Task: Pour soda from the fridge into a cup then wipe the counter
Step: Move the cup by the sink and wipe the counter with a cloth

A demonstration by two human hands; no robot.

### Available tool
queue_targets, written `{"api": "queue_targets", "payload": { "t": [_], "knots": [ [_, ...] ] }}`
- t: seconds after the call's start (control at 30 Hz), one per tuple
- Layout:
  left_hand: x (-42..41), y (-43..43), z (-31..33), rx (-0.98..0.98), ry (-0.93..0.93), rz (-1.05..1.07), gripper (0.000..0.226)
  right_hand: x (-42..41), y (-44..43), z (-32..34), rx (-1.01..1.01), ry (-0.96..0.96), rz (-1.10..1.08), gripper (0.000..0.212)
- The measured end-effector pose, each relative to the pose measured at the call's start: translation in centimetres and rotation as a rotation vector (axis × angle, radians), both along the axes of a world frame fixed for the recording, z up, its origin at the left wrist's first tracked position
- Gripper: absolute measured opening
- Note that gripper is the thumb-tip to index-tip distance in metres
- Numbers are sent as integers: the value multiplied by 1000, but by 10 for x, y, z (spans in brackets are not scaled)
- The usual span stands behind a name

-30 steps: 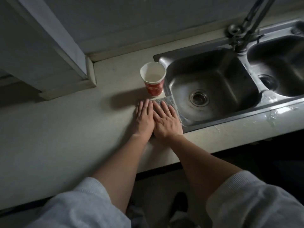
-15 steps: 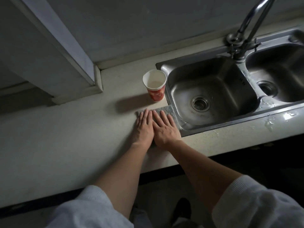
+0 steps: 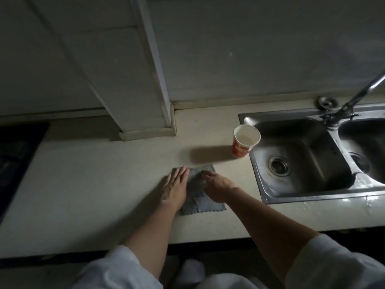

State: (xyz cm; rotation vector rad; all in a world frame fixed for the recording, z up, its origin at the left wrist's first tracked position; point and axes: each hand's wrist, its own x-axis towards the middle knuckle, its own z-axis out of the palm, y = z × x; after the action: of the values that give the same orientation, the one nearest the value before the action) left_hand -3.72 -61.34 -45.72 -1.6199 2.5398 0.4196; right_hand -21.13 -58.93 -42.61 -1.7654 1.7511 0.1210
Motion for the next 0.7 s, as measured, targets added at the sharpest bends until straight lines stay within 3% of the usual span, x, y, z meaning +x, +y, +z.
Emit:
{"api": "queue_targets", "payload": {
  "t": [0.13, 0.3, 0.47, 0.7],
  "knots": [
    [6, -28, -1, 20, -4, -42, 58, 30, 3, -13, -82, 29, 75, 69],
    [0, -32, 1, -27, 57, -86, 57, 43, 2, -25, -102, 58, -11, 91],
    [-12, -40, 7, 72, 67, -29, 58, 23, -44, -26, -86, 35, -14, 82],
    [-67, -114, -13, 179, -40, -53, 71, -12, -118, -38, -34, 91, 10, 101]
  ]
}}
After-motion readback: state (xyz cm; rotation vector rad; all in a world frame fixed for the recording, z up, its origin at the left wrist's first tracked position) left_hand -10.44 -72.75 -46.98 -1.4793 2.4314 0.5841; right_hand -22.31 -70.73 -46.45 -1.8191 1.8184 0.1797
